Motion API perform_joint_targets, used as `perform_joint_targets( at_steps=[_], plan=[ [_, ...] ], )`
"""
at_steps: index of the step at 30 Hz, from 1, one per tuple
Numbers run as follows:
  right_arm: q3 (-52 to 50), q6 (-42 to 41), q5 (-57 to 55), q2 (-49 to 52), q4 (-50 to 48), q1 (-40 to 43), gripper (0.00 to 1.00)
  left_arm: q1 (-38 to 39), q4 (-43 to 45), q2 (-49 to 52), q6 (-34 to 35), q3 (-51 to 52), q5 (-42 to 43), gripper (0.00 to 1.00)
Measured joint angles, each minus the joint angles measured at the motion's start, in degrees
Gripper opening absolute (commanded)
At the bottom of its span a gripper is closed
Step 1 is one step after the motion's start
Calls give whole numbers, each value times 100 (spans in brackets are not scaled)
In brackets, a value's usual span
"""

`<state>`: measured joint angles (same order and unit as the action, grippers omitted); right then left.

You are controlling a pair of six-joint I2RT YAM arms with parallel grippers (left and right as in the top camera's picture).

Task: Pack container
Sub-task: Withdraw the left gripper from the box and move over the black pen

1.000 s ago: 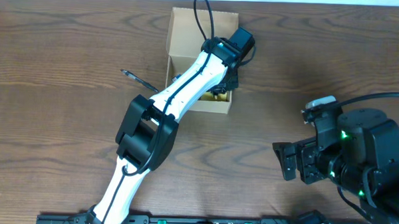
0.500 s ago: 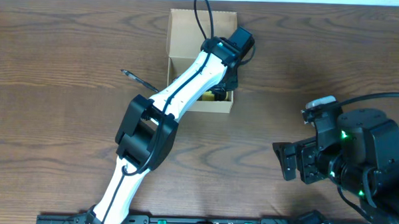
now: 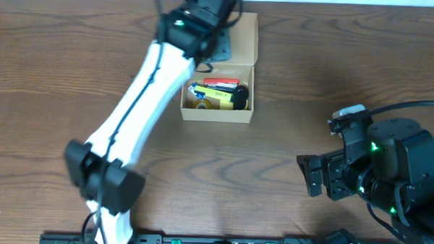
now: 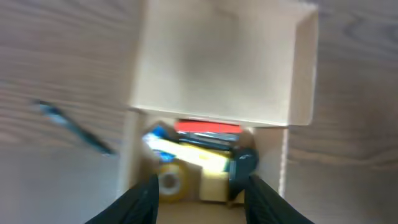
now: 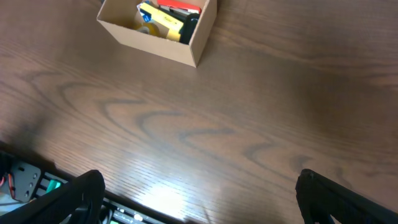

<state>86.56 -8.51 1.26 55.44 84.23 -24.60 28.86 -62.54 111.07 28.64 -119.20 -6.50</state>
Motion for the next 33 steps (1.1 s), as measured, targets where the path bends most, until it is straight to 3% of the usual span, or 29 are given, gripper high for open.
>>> perform_joint_targets(
  at_steps=[6,15,23,33],
  plan=[
    [0,0,0,0,0,0,99,-20,-662,-378,203,-11,-1049,52],
    [0,0,0,0,0,0,99,-562,-1722,-380,1906,-9,-1882,66],
    [0,0,0,0,-2,0,99,-1388,-778,-380,2424,678,-1390,65],
    [0,0,2,0,0,0,99,-2033,894,-380,2850,2444,-525,64]
  ],
)
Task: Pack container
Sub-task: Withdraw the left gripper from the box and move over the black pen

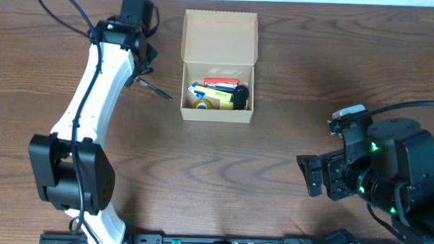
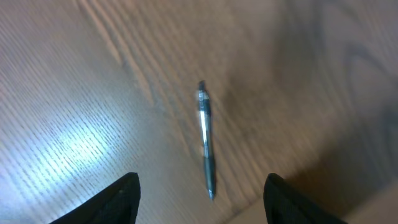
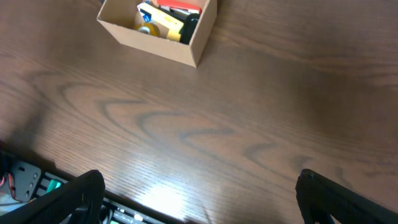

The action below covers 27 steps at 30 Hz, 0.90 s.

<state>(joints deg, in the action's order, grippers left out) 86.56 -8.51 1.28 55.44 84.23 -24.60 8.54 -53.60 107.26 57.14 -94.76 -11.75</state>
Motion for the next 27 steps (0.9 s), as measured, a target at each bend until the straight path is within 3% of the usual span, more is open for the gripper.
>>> perform_joint_targets(
  at_steps=[10,27],
  plan=[
    [0,0,0,0,-2,0,99,-129,1624,37,234,1189,684,62],
    [0,0,-2,0,0,0,99,-131,1954,1067,627,1257,1331,59]
  ],
)
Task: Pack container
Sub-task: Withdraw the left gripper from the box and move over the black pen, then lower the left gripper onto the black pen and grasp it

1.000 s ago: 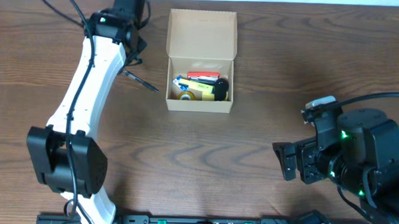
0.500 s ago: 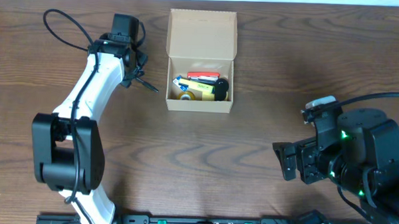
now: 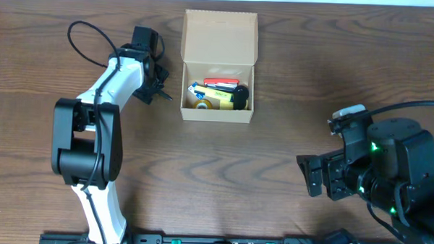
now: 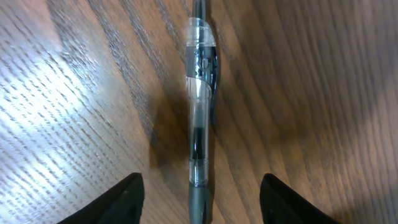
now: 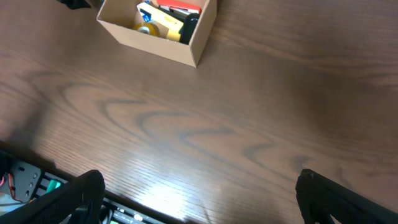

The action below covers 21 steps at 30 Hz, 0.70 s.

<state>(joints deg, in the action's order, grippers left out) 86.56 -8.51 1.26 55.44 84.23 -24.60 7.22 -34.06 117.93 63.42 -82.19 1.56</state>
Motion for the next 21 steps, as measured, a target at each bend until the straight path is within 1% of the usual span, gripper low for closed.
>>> perform_joint_targets(
  at_steps=[6,9,10,12,13,17,21],
  plan=[
    [0,0,0,0,0,0,99,0,7,120,170,0,96,52],
    [0,0,0,0,2,0,99,0,26,166,260,0,131,51],
    [0,0,0,0,0,0,99,0,26,166,264,0,149,47],
    [0,0,0,0,0,0,99,0,24,166,291,0,153,34],
    [0,0,2,0,0,0,99,0,22,168,299,0,153,31],
    [0,0,2,0,0,0,99,0,20,175,297,0,173,25],
    [0,0,0,0,0,0,99,0,20,175,308,0,214,16]
  ],
)
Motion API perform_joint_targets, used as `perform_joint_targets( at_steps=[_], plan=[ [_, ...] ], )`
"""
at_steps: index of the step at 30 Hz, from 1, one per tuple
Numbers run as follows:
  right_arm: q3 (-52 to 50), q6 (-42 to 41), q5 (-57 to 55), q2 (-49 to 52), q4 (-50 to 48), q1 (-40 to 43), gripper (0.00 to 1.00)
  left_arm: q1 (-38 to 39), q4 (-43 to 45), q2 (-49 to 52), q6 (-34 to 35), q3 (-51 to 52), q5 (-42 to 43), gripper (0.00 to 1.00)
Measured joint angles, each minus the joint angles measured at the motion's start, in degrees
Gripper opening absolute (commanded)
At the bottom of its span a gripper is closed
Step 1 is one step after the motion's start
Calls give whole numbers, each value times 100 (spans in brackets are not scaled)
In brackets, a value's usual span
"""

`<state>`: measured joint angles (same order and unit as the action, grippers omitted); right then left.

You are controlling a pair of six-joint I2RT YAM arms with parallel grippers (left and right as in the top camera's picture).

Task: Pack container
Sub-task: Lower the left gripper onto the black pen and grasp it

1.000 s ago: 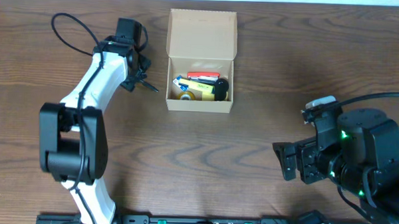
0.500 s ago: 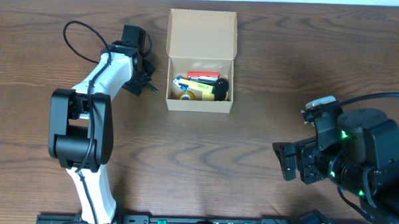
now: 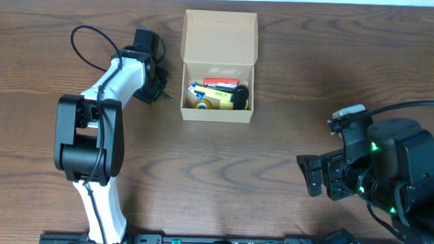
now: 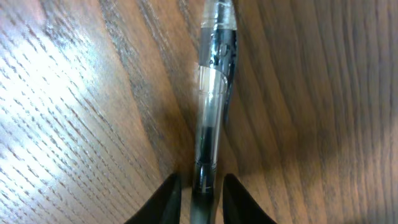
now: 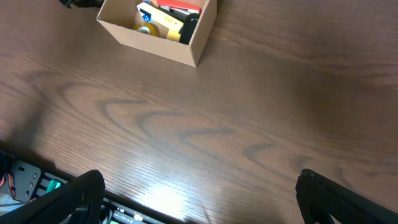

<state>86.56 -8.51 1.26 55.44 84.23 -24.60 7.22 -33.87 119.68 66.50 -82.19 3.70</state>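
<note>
A clear-barrelled pen (image 4: 211, 118) lies on the wood table. My left gripper (image 4: 200, 198) has both black fingers pressed against the pen's lower end, shut on it. Overhead, the left gripper (image 3: 154, 87) sits just left of the open cardboard box (image 3: 218, 67), which holds a yellow block, a red item, a tape roll and a black item. My right gripper (image 5: 199, 199) hangs open above bare table at the front right, far from the box (image 5: 159, 28).
The box lid (image 3: 220, 36) stands open toward the far edge. The left arm (image 3: 101, 125) reaches from the front edge up the table's left side. A black rail (image 5: 25, 177) runs along the near edge.
My left gripper's fingers stood wide apart on either side of the pen; now they are shut on its lower barrel. The right arm has not moved.
My left gripper was first over the open box, looking down into it. Then it was left of the box, high above the pen lying on the table. It then stood low and open around the pen, and now grips it.
</note>
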Motion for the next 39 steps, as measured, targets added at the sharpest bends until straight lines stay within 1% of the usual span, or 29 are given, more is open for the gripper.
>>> perform_joint_targets(
  at_steps=[2,5,7,8,18,23,27,31,39],
  plan=[
    [0,0,0,0,0,0,99,0,0,0,-15,0,26,12],
    [0,0,0,0,0,0,99,0,-11,0,-48,0,44,10],
    [0,0,0,0,0,0,99,0,-13,0,-48,0,44,6],
    [0,0,0,0,0,0,99,0,-17,0,-55,0,44,6],
    [0,0,0,0,0,0,99,-7,-66,0,-50,-9,118,6],
    [0,0,2,0,0,0,99,-4,-675,11,-138,-216,197,6],
    [0,0,0,0,2,0,99,-7,-1226,55,-376,-774,188,6],
    [0,0,0,0,0,0,99,-4,-1792,55,-643,-1552,142,6],
    [0,0,0,0,2,0,99,116,-2610,55,-894,-2763,-166,6]
  ],
)
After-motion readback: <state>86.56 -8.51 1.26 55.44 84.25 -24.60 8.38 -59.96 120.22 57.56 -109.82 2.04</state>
